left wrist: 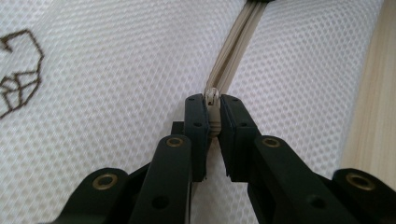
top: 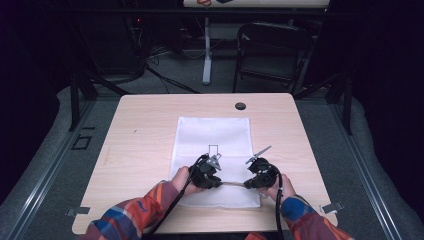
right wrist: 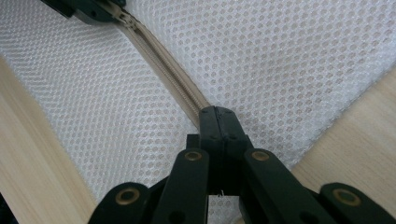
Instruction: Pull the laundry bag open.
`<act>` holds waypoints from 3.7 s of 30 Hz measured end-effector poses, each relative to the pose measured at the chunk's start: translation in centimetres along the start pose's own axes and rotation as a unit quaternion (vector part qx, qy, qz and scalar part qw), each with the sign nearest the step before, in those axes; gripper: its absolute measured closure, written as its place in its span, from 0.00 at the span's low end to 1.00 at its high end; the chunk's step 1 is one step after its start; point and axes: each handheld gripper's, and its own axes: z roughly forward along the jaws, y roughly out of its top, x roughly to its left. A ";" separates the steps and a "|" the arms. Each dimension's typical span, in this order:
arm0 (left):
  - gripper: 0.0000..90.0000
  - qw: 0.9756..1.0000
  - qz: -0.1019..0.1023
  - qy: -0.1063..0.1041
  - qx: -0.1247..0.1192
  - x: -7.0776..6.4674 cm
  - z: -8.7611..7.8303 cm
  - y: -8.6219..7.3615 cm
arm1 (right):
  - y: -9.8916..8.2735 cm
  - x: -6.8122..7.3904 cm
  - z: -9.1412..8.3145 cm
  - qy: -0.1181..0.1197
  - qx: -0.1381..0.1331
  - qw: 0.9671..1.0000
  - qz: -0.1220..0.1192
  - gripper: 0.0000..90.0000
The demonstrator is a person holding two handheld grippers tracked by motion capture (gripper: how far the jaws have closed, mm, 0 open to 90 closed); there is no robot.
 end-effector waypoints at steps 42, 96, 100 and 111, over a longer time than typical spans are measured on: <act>0.91 1.000 -0.022 0.007 0.010 0.4 -1.8 -2.3 | 0.1 0.0 -0.1 0.007 0.008 1.000 -0.003 1.00; 0.91 0.999 -0.026 0.019 0.017 0.0 -2.1 -2.7 | 0.0 0.0 -0.1 0.015 0.008 1.000 -0.005 1.00; 0.91 0.999 -0.028 0.018 0.014 0.0 -2.3 -2.8 | 0.1 0.0 -0.1 0.015 0.009 1.000 -0.005 1.00; 0.91 0.999 -0.040 0.023 0.021 0.4 -2.6 -3.4 | 0.0 -0.1 -0.1 0.012 0.009 1.000 -0.010 1.00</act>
